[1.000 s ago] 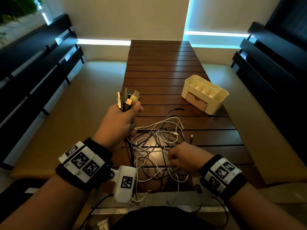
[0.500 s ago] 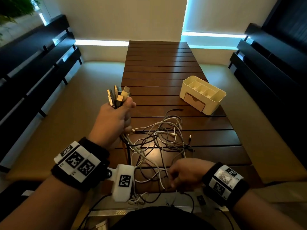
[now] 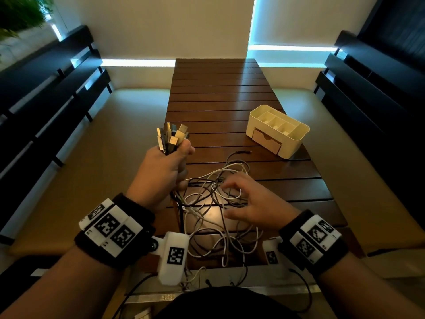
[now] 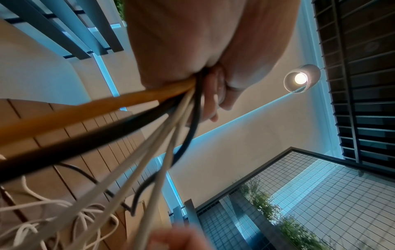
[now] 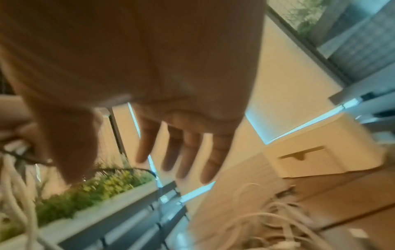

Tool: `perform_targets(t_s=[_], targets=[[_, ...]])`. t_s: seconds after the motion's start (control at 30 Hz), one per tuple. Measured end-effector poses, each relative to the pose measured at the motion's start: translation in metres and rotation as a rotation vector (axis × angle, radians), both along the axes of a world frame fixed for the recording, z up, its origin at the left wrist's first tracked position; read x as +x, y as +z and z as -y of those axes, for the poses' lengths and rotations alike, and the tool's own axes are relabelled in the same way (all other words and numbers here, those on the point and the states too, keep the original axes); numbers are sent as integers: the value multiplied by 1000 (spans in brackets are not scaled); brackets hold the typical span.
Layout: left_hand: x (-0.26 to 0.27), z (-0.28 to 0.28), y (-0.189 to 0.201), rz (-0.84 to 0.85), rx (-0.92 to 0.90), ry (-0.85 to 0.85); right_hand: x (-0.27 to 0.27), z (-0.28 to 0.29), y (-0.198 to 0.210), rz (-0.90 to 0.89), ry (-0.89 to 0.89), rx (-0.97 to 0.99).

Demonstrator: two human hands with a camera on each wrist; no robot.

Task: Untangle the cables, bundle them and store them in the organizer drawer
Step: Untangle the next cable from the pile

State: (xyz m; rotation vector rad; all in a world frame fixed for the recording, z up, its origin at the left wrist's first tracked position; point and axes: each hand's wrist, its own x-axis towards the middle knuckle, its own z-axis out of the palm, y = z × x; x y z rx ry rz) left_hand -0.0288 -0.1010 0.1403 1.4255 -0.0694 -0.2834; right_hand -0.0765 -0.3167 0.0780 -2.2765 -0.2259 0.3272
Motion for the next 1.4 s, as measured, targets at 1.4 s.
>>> perform_targets(t_s=[1.4], targets=[[-7, 5, -7, -212, -180, 116, 0, -20, -16, -782, 374, 244]])
